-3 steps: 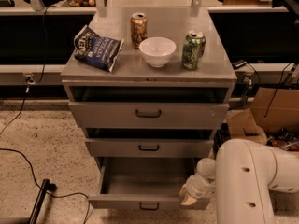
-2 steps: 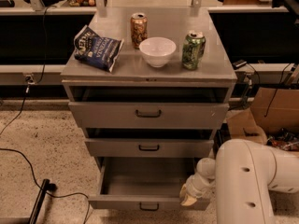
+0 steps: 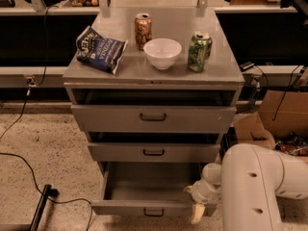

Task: Open bottom drawer

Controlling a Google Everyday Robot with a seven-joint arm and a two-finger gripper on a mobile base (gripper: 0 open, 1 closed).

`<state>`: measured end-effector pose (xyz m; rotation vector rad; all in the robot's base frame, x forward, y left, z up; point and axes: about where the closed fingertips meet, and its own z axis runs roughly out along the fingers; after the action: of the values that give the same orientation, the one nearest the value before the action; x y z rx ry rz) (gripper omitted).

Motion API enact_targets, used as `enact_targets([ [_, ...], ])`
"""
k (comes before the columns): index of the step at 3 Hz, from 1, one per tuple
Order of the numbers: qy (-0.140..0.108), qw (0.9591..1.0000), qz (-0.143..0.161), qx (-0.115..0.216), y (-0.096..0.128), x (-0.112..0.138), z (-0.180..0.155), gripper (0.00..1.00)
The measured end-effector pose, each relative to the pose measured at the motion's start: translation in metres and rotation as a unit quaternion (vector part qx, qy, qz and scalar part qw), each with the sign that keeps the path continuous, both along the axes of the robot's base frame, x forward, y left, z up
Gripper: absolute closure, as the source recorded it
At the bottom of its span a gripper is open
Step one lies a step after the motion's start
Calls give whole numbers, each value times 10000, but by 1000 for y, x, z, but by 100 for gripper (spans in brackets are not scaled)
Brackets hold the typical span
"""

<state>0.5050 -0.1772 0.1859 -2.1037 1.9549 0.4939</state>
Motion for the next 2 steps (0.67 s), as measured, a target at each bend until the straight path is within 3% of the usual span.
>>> enact_targets([
  [2, -200, 9998, -71, -34, -3, -8, 20, 0],
])
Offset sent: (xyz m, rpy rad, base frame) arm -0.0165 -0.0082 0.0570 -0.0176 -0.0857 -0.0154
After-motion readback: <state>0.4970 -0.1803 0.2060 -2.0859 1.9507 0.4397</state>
